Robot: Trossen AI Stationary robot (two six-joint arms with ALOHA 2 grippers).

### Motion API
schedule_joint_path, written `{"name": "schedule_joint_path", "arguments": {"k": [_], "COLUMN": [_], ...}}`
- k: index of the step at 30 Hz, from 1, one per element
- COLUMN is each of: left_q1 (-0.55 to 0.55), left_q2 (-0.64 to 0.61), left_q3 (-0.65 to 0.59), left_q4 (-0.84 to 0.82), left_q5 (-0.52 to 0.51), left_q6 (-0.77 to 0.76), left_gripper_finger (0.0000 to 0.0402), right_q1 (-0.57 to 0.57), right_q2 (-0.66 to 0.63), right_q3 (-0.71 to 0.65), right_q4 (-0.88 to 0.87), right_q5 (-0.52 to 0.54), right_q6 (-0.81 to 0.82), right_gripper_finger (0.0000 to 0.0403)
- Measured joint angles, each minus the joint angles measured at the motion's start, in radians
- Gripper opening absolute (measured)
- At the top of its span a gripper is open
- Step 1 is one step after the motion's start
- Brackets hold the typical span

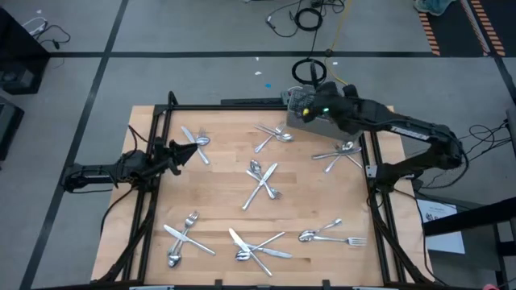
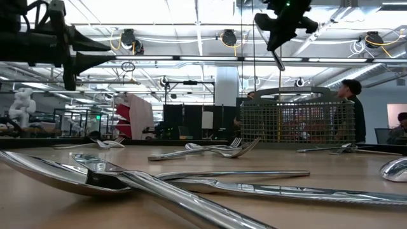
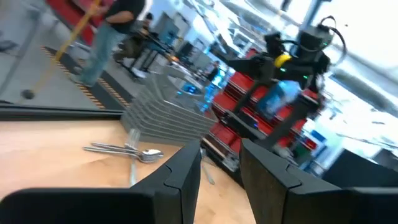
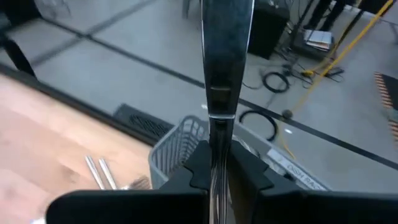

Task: Sort silverware
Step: Put the silver table knife into the gray utensil holder

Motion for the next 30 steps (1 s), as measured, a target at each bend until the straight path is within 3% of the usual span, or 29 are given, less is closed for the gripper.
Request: {"name": "schedule_joint_path", "arguments": {"k": [9, 13, 17, 22, 30], "left_q1": [0.0, 0.0, 0.0, 0.0, 0.0], "left_q2": [0.0, 0.0, 0.0, 0.0, 0.0], "left_q3": [0.0, 0.0, 0.0, 0.0, 0.0], "left_q4": [-0.001, -0.002, -0.002, -0.001, -0.007], "left_q5": [-0.065, -0.079, -0.091, -0.091, -0.091], "left_q6": [-0.002, -0.002, -0.003, -0.002, -0.002], "left_gripper_finger": [0.012, 0.012, 0.012, 0.012, 0.012], "right_q1": [-0.054, -0.057, -0.057, -0.085, -0.169], "right_q2": [-0.271, -0.335, -0.348, -0.323, -0.273], "right_q3": [-0.384, -0.5, -0.568, -0.602, -0.698], "right_q4": [0.359, 0.43, 0.467, 0.461, 0.463], "right_q5": [-0.015, 0.078, 0.213, 0.229, 0.251], "right_q6": [-0.045, -0.057, -0.059, -0.022, 0.173], "right_gripper_finger": [0.0015, 0.0015, 0.0015, 0.0015, 0.0016]}}
